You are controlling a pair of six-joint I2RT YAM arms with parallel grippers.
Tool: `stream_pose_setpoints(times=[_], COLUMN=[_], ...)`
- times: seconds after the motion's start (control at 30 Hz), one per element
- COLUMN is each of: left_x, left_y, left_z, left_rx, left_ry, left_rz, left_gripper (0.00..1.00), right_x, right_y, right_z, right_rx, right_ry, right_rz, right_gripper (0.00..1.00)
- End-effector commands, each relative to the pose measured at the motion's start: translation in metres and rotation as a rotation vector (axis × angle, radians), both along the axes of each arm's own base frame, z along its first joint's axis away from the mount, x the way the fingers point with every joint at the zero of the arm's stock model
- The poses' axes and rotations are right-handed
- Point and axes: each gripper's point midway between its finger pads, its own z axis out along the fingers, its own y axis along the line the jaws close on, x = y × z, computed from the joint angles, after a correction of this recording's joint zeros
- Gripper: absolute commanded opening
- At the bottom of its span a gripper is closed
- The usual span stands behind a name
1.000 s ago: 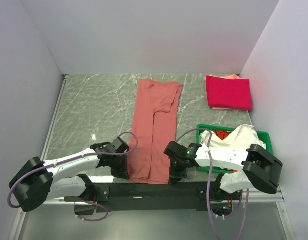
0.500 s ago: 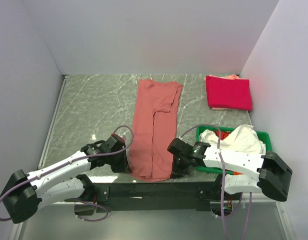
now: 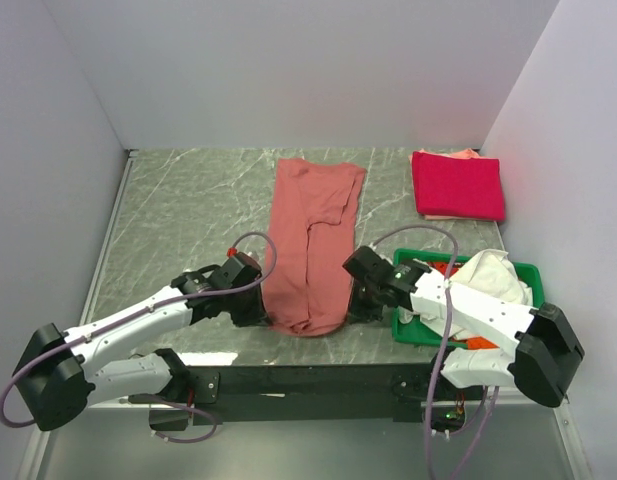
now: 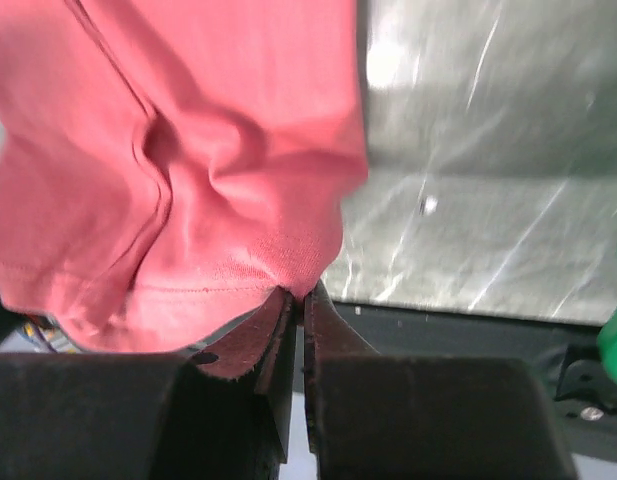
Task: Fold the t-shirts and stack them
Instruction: Fold the tshirt
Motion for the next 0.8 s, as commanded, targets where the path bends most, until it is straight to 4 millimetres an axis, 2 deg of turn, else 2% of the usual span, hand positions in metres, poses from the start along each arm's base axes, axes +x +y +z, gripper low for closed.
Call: stream_pose_setpoints(times=[0.0,0.3,0.43,0.47,0.53,0.57,0.63,0.67,0.77], left_x=[0.031,0.082,0.124,0.133,0.148,0.159,0.173,0.181,0.202], left_y=[-0.012,-0.025,-0.020,-0.023,-0.022,-0.025,-0.023,-0.026,-0.026], left_z=[0.023,0.029,0.029,0.035,0.027,0.035,0.028,0.033,0.027], left_rx=[-0.020,-0.034,-0.023,-0.037,-0.032,-0.046,-0.030,-0.043,-0.047], left_ry=[-0.125,-0.195,-0.243,-0.255,-0.242,-0.265,-0.258,-0.272,-0.262], left_rz=[0.029,0.072,0.110,0.108,0.101,0.102,0.096,0.096,0.094], left_gripper=[0.00,0.00,0.00,0.00,0.00,0.00,0.00,0.00,0.00], right_x=[0.032,0.090,0.116,0.121,0.135,0.139,0.155,0.159,0.180], right_y=[-0.007,-0.015,-0.019,-0.021,-0.024,-0.024,-0.026,-0.028,-0.030], right_z=[0.012,0.018,0.017,0.017,0.018,0.018,0.018,0.018,0.016], right_rx=[-0.039,-0.098,-0.128,-0.138,-0.143,-0.147,-0.154,-0.160,-0.171], right_ry=[-0.085,-0.122,-0.123,-0.126,-0.128,-0.132,-0.132,-0.131,-0.127], right_rz=[0.000,0.005,0.002,0.009,-0.004,0.008,-0.004,0.002,0.002], right_gripper=[0.00,0.00,0.00,0.00,0.00,0.00,0.00,0.00,0.00])
